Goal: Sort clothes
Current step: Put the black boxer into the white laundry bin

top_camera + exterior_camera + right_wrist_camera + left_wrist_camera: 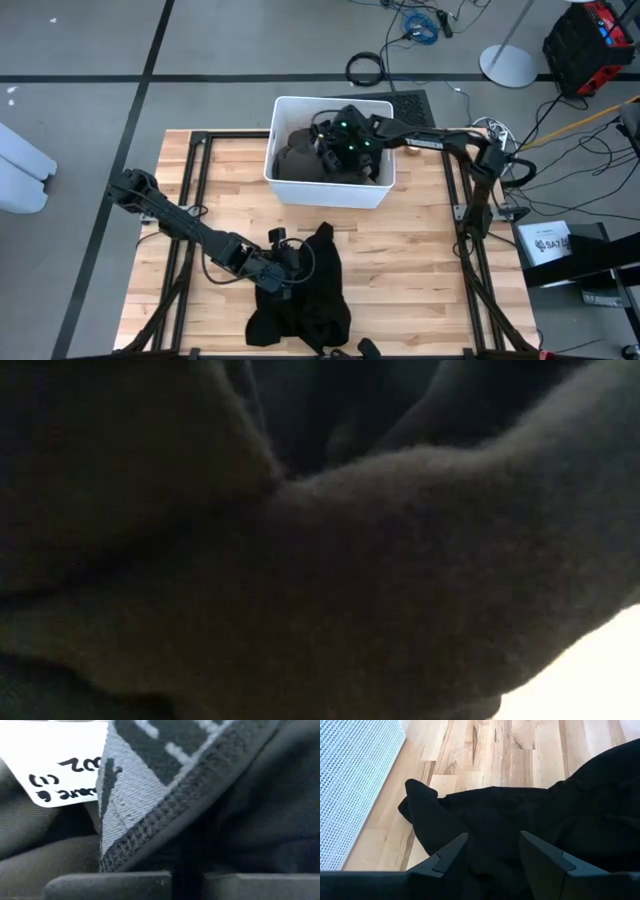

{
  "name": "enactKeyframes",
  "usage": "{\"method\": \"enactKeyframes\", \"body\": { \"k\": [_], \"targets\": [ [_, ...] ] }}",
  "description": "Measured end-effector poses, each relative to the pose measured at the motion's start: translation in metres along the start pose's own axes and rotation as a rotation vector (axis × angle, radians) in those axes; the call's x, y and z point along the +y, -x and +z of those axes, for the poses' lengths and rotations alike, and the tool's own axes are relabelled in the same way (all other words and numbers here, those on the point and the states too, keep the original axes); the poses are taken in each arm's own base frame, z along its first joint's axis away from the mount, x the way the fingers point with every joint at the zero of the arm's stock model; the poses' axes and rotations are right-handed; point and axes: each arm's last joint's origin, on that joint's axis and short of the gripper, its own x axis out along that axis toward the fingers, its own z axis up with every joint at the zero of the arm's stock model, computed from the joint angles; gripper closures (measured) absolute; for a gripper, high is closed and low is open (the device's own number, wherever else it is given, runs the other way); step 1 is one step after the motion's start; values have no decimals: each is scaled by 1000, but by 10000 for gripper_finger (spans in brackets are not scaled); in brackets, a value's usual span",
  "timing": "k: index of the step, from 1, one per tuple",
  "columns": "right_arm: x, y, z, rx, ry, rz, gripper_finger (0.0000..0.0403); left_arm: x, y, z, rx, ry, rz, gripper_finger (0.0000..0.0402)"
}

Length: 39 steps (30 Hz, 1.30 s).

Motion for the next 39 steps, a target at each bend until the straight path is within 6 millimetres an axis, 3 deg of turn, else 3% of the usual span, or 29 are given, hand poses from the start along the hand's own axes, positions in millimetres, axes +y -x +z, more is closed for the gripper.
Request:
{"method": "enactKeyframes", "body": {
  "k": [4, 9, 17, 31, 39],
  "targets": [
    [-4, -13, 1, 156, -31, -32, 401, 0, 0, 0, 0, 0, 1, 220],
    [-7, -16, -12, 346, -65, -55, 401, 0, 0, 0, 3, 10, -2, 220],
    [11, 2, -12, 340, -44, 20, 374, -4, 2, -2, 5, 13, -18, 220],
    [39, 82, 4, 165, -9, 114, 196, -5, 2, -2, 6, 3, -22, 220],
    [48, 126, 11, 15, 28, 146, 157, -5, 2, -2, 5, -21, -22, 220]
  ]
}}
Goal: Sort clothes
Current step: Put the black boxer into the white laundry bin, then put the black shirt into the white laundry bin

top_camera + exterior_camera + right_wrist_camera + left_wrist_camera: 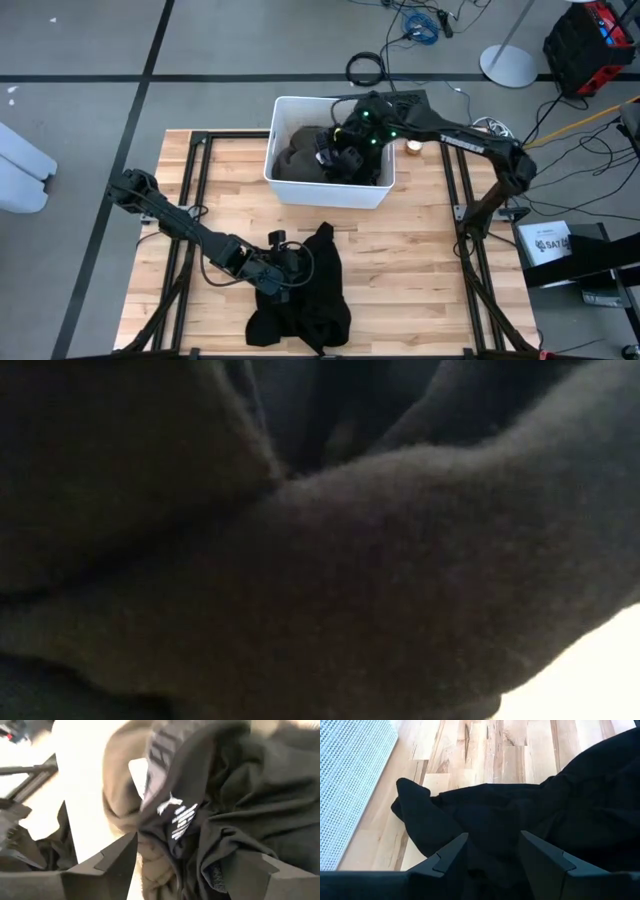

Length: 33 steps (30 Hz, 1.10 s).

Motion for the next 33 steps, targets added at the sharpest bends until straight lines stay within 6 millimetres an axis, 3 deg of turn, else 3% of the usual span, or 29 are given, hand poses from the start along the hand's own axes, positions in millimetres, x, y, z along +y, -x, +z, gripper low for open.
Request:
{"method": "enactKeyframes", "body": {
  "k": [11, 14, 17, 21, 27, 33],
  "targets": [
    [15, 52, 8, -245, 24, -28, 160, 7, -3, 2, 2, -12, 16, 220],
    [19, 65, 4, -252, 7, -14, 160, 8, -4, 3, 9, -26, 5, 220],
    [17, 73, -7, -135, -60, 90, 160, 10, -5, 3, 10, -28, 5, 220],
    [15, 71, -27, 58, -121, 28, 160, 13, -6, 4, 12, -33, 9, 220],
    [25, 67, -47, 86, -78, -417, 160, 16, -8, 6, 7, -27, 11, 220],
    [59, 61, -59, 68, 24, -381, 160, 14, -8, 6, 41, 4, -88, 220]
  ]
}}
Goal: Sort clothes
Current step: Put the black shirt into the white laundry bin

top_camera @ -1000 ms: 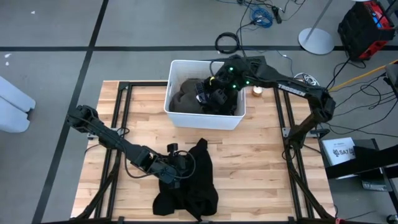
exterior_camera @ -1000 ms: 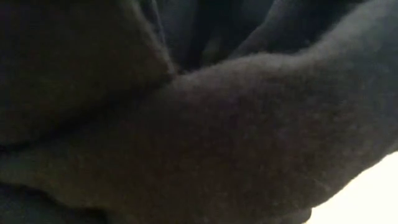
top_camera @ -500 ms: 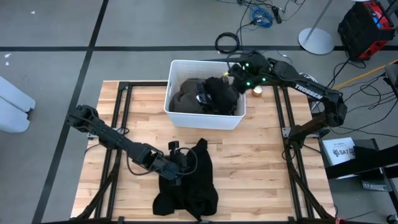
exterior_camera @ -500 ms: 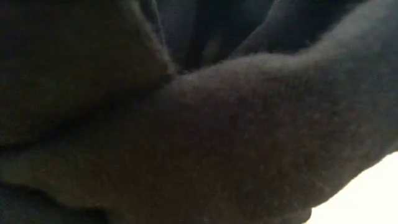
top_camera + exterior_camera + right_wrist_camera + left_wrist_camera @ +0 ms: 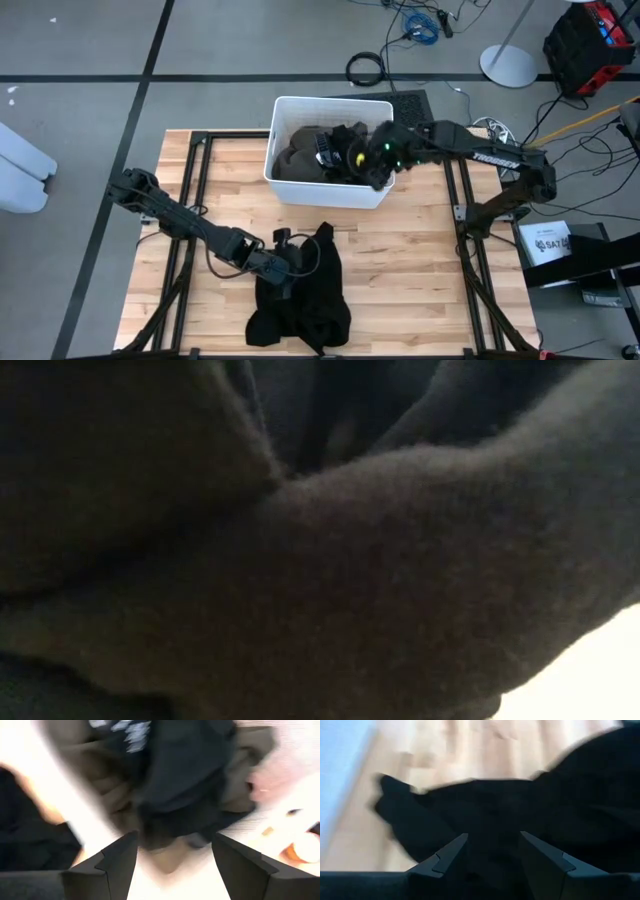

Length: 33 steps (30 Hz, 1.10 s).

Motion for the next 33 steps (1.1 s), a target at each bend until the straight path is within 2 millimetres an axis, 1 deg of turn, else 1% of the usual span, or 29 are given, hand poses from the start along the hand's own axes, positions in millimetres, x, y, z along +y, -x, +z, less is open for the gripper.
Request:
{"method": "enactKeyframes", "body": {
  "k": [2, 5, 9, 11, 14, 17, 20, 22, 26, 30, 33],
  "targets": [
    [16, 7, -9, 10, 40, 71, 160, -5, 1, -2, 26, 26, -78, 220],
    [44, 20, -28, 32, 108, 170, 160, -12, 3, -4, 53, 32, -154, 220],
    [83, 35, -60, 57, 189, 258, 160, -19, 6, -7, 70, 12, -212, 220],
    [102, 40, -78, 31, 218, 268, 161, -23, 7, -8, 84, -5, -255, 220],
    [127, 39, -108, -25, 259, 256, 161, -27, 8, -9, 102, -25, -340, 220],
    [143, 34, -138, -115, 265, 261, 161, -30, 9, -5, 70, -18, -380, 220],
    [156, 19, -166, -176, 258, 304, 161, -31, 9, -2, 36, -3, -394, 220],
    [163, 8, -182, -216, 235, 356, 161, -34, 10, -3, 43, 18, -405, 220],
    [167, -17, -209, -265, 192, 457, 161, -46, 11, -10, 99, 65, -450, 220],
    [162, -35, -225, -255, 139, 507, 161, -65, 4, -26, 213, 113, -515, 220],
    [158, -43, -233, -228, 78, 507, 161, -80, 1, -39, 335, 155, -597, 220]
  ]
}}
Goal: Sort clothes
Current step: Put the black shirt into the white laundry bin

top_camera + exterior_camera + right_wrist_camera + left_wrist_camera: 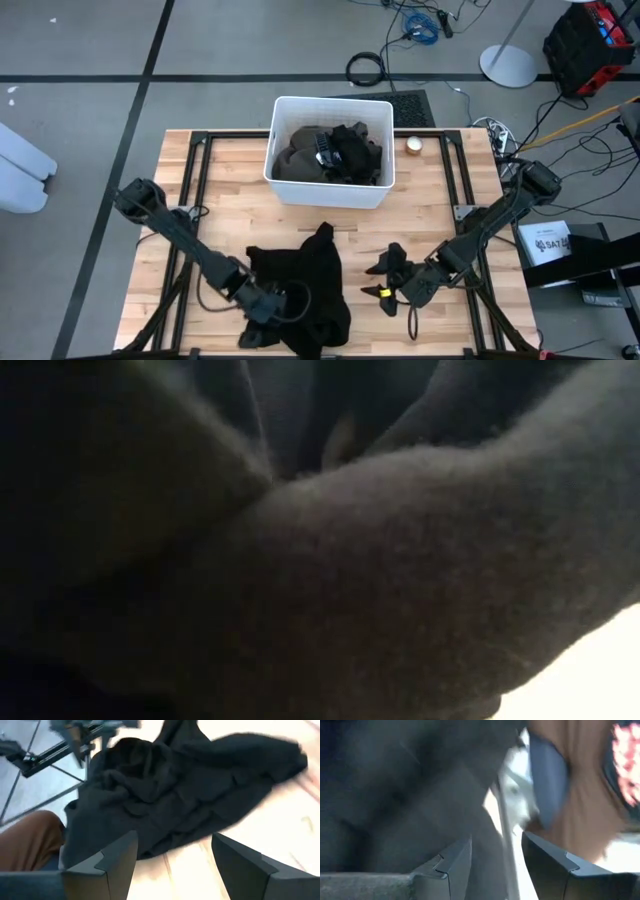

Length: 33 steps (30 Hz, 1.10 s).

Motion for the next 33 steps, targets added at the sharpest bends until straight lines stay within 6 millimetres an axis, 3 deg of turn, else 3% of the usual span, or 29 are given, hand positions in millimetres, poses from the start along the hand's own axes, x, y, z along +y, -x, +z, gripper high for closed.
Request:
{"method": "enactKeyframes", "body": {
  "k": [6, 11, 19, 33],
  "targets": [
    [-2, 5, -20, 16, -76, -9, 161, -10, -9, -13, 166, 124, -128, 220],
    [4, 14, -32, -44, -103, -15, 161, -15, 4, 2, 90, 105, -144, 220],
    [14, 8, -49, -76, -103, 1, 161, -16, 16, 28, -221, -172, 134, 220],
    [15, 1, -54, -70, -103, 4, 161, 2, -11, 24, -192, -373, 363, 220]
  ]
}}
